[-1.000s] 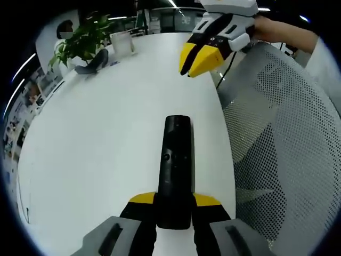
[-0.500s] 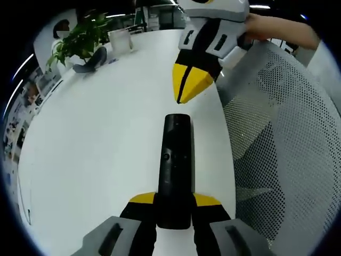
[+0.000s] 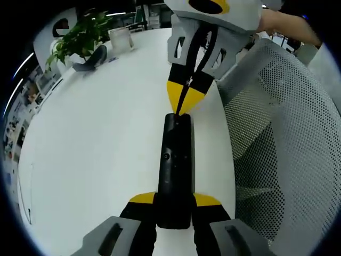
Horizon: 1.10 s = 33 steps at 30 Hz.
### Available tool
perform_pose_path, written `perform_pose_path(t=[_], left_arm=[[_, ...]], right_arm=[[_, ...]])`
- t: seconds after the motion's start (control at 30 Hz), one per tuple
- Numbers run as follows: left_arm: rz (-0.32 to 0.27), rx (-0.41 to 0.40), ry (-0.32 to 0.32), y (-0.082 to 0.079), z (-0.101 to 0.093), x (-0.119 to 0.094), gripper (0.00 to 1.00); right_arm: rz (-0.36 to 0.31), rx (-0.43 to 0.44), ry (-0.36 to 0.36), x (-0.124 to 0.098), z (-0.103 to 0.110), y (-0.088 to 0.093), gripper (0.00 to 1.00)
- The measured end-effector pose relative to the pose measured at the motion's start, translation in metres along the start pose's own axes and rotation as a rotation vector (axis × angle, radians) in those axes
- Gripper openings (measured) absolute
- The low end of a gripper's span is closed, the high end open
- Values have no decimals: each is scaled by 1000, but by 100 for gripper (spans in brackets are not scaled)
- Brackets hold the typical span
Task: Press the specified remote control buttons in sequence, fully releasing each button before pressing the next.
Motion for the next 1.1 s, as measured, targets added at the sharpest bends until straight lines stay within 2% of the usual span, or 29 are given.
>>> perform_pose_path(t=[0.1,0.2,0.33,0.5,0.57,0.63,0.7,0.77,0.9,1.1], left_arm=[[17,9,5,-2,0,1,24],[34,18,3,-3,0,1,24],[34,18,4,-3,0,1,24],[44,16,11,-4,1,2,24],[55,9,4,-5,0,2,24],[64,9,1,-5,0,3,24],[69,3,1,-6,1,3,24],[70,3,1,-5,2,2,24],[69,0,-1,-5,2,3,24],[57,8,3,-5,3,2,24]], right_arm=[[50,-1,-52,2,-5,-3,0],[69,-28,-96,3,-8,-4,0],[82,-36,-114,3,-10,-4,0],[3,42,-105,3,-12,-3,0],[-50,14,-72,2,-10,1,0],[-82,63,-44,2,-8,3,0],[-97,53,-36,1,-8,4,0],[-129,96,-32,0,-8,5,0],[-141,160,-64,-1,-6,7,0],[-128,143,-75,0,-6,5,0]])
Point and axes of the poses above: the point that each gripper's makers call its tool centre point, and the gripper's own axes: x roughly forward along the fingers, z roughly to its left, y roughly out of its underside, the point moved 6 cm from there along -x, roughly backward along the fingers, and after that the axes turned 2 degrees about -x, right-handed, at the moved point
